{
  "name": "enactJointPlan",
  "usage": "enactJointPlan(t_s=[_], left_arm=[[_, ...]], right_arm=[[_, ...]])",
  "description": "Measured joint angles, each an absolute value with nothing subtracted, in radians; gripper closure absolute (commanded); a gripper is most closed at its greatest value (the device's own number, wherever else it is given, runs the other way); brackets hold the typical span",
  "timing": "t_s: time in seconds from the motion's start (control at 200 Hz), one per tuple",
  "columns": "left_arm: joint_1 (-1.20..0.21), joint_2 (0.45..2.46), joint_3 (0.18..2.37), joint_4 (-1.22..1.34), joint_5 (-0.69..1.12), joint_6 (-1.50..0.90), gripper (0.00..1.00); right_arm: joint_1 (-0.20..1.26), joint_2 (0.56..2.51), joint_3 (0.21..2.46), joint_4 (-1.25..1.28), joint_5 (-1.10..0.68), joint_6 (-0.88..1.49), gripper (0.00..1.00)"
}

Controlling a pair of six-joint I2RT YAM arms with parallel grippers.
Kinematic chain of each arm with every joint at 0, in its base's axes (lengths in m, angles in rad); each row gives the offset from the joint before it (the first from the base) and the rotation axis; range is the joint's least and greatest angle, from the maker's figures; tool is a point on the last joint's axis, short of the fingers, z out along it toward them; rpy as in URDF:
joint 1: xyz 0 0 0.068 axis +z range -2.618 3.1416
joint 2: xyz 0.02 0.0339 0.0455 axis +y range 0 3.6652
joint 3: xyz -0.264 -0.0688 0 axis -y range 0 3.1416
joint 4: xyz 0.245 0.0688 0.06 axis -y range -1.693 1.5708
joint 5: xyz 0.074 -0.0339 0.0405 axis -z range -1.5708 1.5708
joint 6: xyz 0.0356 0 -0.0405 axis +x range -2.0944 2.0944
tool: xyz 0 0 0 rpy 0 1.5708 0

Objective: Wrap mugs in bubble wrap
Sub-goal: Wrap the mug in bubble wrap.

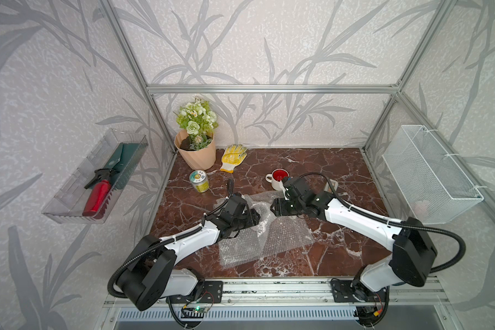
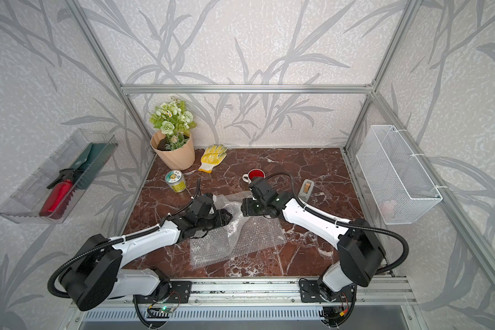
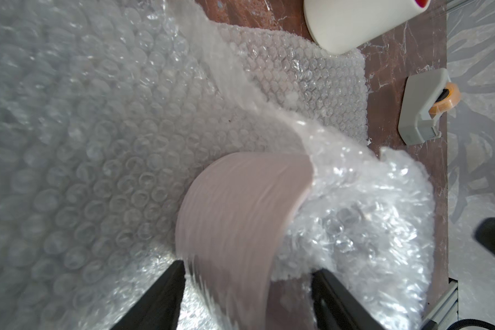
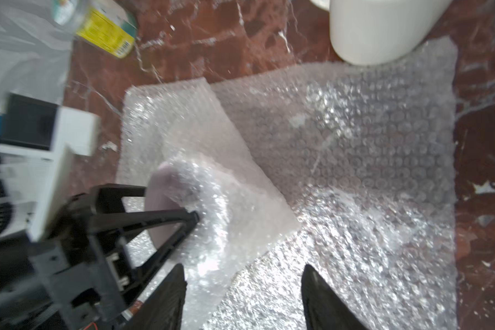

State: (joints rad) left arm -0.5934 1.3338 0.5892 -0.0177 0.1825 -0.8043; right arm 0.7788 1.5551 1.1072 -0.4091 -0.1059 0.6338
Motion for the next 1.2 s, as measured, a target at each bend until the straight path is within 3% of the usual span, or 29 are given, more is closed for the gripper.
enactJointPlan(t_s=[0.225, 0.575, 0.73, 0.865, 1.025, 1.2], left_arm=[[-0.585, 1.347, 0.601, -0.019, 0.190, -0.804, 0.47], [-0.581, 1.391, 0.635, -0.005, 0.213, -0.791, 0.54], [-0.578, 1.371, 0.641, -0.051, 0.214, -0.779, 0.34], [-0.560, 1.239, 0.632, -0.131, 0.171, -0.780, 0.27], [-0.466, 1.053, 0.630, -0.269, 0.098, -0.775, 0.28], [-0.286, 1.052, 0.631, -0.471, 0.070, -0.768, 0.27]], right_arm=[[0.800, 1.691, 1.176, -0.425, -0.121, 0.615, 0.43], [0.834, 1.770, 1.221, -0.461, -0.078, 0.620, 0.47], [0.847, 1.807, 1.253, -0.476, -0.049, 0.620, 0.47], [0.854, 1.819, 1.261, -0.479, -0.027, 0.620, 0.49], [0.857, 1.821, 1.269, -0.488, -0.015, 0.601, 0.53], [0.857, 1.842, 1.308, -0.525, -0.015, 0.571, 0.53]])
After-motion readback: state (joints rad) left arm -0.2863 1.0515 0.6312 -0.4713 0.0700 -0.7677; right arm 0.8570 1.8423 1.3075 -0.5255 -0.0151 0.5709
